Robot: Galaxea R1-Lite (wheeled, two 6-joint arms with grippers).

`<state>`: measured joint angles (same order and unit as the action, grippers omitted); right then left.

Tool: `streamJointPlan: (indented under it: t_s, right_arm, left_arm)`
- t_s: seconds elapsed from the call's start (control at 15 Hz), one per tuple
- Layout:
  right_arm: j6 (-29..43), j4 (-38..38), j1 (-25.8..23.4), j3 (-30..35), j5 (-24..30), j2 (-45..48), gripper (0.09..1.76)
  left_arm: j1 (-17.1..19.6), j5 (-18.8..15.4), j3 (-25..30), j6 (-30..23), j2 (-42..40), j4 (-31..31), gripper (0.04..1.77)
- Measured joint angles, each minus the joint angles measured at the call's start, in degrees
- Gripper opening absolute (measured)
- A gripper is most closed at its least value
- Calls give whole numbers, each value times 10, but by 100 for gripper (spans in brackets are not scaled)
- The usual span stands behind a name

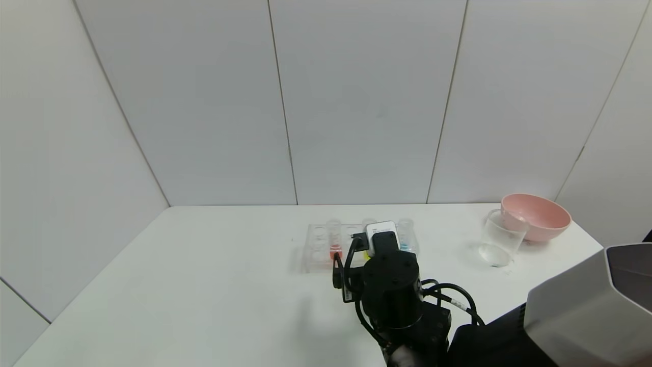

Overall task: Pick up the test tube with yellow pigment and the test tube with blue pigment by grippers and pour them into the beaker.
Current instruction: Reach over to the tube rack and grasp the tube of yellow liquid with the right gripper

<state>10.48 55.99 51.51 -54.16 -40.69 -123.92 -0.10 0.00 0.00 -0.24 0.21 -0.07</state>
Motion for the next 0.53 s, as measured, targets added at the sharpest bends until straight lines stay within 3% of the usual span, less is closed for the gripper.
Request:
streamJointPlan:
  t_s: [0.53]
  right_arm:
    - [-4, 7, -29, -25, 30, -27, 171]
  left_arm:
    - [0, 0, 0, 0, 0, 0, 176]
